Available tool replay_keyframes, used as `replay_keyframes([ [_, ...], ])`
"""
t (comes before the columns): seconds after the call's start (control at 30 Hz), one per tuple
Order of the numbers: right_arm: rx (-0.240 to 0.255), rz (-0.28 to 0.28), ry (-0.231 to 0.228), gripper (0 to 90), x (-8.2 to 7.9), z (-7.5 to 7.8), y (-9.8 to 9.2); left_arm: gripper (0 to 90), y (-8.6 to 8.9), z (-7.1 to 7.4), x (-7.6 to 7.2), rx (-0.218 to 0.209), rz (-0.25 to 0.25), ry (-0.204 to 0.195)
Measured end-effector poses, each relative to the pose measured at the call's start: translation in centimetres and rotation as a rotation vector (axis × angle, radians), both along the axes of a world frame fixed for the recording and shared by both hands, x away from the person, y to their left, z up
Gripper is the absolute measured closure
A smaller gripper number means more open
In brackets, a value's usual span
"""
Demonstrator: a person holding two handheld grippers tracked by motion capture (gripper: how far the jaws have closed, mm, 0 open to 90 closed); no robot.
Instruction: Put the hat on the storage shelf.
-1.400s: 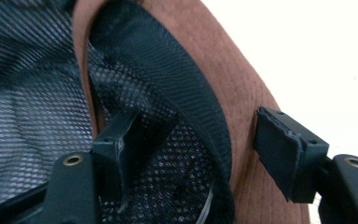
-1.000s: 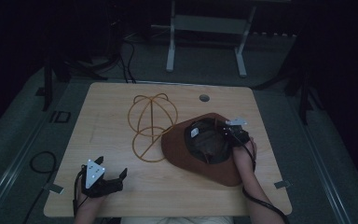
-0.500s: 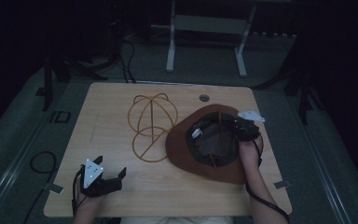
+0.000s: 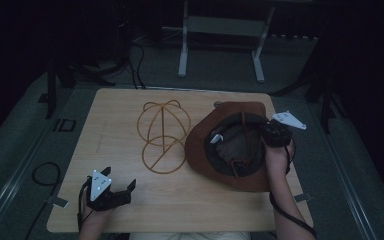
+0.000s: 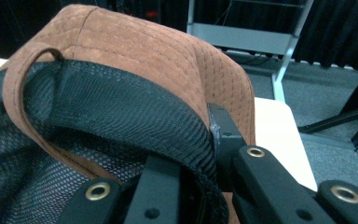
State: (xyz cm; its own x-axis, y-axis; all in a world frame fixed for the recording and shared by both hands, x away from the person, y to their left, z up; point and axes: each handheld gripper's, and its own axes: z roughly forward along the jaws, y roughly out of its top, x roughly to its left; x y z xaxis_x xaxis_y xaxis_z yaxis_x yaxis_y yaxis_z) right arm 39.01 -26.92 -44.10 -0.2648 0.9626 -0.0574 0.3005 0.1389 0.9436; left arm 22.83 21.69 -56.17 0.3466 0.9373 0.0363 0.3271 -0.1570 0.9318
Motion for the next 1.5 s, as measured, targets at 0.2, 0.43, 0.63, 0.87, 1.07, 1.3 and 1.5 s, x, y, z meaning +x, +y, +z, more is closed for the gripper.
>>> replay_keyframes([
  [0.2, 0.010, 0.013, -0.022, 83.9, -0.6, 1.4, -0.5, 4.6, 0.5, 1.6, -0.2, -0.036, 0.006, -0.027],
  [0.43, 0.022, 0.019, -0.053, 83.8, -1.2, 3.5, -1.2, 4.6, 0.1, 4.7, -0.1, -0.064, -0.031, -0.059],
  [0.63, 0.034, 0.029, -0.075, 83.8, -1.8, 4.7, -1.6, 5.4, -0.4, 8.2, 0.3, -0.070, -0.061, -0.087],
  [0.87, 0.040, 0.041, -0.083, 83.8, -2.4, 4.9, -1.8, 6.0, -2.0, 12.2, 1.1, -0.063, -0.107, -0.143],
  [1.07, 0.035, 0.052, -0.076, 83.8, -2.5, 4.8, -1.9, 6.0, -4.2, 15.1, 2.1, -0.012, -0.160, -0.173],
  [1.3, 0.032, 0.064, -0.075, 83.8, -2.7, 4.8, -1.7, 6.1, -6.9, 17.2, 3.9, 0.002, -0.222, -0.164],
  [1.5, 0.033, 0.068, -0.077, 83.7, -2.8, 4.8, -1.7, 6.1, -9.4, 17.9, 5.4, 0.004, -0.279, -0.147],
])
